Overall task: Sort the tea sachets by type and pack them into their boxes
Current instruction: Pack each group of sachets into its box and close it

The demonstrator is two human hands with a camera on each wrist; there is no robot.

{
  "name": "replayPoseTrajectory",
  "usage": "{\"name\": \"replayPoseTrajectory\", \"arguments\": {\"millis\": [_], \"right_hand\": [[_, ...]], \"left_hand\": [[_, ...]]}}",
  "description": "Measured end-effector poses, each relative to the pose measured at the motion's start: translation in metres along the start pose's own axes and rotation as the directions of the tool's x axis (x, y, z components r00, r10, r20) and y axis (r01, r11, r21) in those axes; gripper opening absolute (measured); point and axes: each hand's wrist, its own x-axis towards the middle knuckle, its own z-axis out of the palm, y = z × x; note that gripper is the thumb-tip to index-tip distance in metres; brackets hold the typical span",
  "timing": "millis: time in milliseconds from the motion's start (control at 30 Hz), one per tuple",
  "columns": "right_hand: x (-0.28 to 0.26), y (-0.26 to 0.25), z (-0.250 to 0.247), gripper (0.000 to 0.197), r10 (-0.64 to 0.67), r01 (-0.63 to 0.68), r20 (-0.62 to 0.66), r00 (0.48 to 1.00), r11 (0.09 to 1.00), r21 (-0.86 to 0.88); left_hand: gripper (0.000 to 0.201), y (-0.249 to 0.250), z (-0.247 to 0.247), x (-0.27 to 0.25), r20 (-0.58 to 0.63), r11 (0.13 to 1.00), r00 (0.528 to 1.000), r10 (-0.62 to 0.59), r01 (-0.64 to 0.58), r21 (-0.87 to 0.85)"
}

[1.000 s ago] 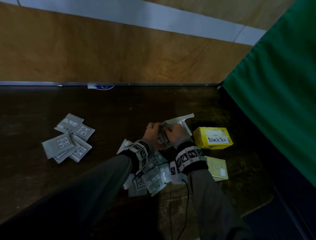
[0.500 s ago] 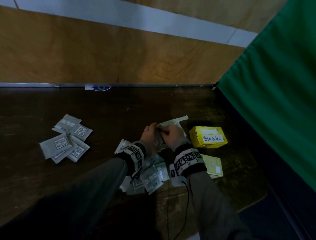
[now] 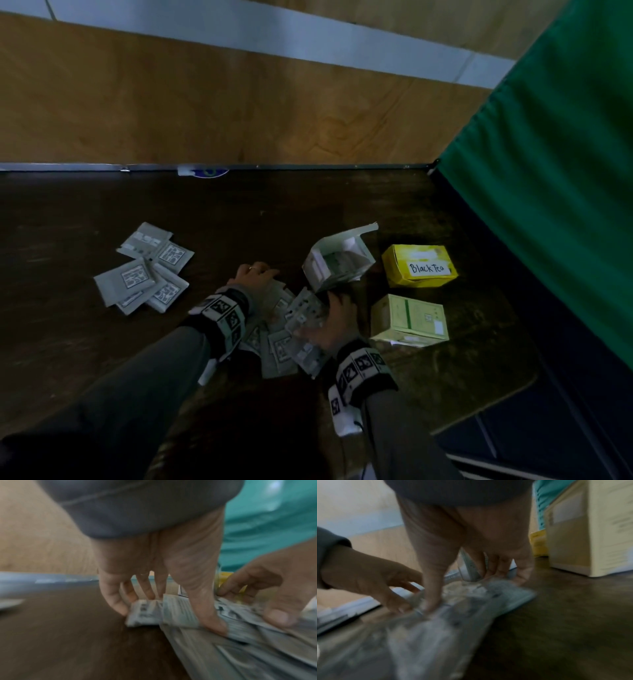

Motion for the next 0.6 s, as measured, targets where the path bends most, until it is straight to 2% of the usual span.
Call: {"name": "replayPoseTrajectory", "arguments": {"millis": [67, 133, 233, 333, 400, 500, 600], "right_hand": [[0.008, -0.007, 0.003, 0.107, 0.031, -0.035, 0.074, 0.997, 0.998, 0.048], [0.013, -0.011, 0.004, 0.094, 0.082, -0.099, 0.125, 0.989, 0.986, 0.135], [0.011, -0.007, -0.003, 0.081, 0.106, -0.143, 0.228, 0.968, 0.978, 0.151], [0.004, 0.002, -0.002, 0.055, 0.078, -0.124, 0.167, 0.983, 0.952, 0.281], [-0.006, 0.008, 0.007, 0.048, 0.070, -0.107, 0.107, 0.992, 0.915, 0.388], [-0.014, 0.017, 0.012, 0.035, 0.072, -0.078, 0.031, 0.997, 0.884, 0.461], [-0.015, 0.026, 0.009, 0.020, 0.121, -0.082, -0.028, 0.992, 0.810, 0.581]], "left_hand": [[0.106, 0.004, -0.005, 0.001, 0.027, 0.997, 0.999, -0.025, 0.023, 0.069], [0.103, 0.008, -0.009, 0.000, 0.065, 0.993, 0.997, -0.040, 0.032, 0.111], [0.075, 0.019, -0.013, -0.006, 0.104, 0.996, 0.993, -0.058, 0.051, 0.069], [0.054, 0.022, -0.008, -0.013, 0.058, 0.996, 0.995, -0.082, 0.079, 0.048], [0.049, 0.017, -0.003, -0.016, 0.036, 0.996, 0.996, -0.083, 0.083, -0.008], [0.039, 0.011, 0.002, -0.022, 0.094, 0.986, 0.992, -0.084, 0.096, -0.135], [0.034, 0.009, 0.007, -0.032, 0.133, 0.926, 0.975, -0.178, 0.212, -0.312]]}}
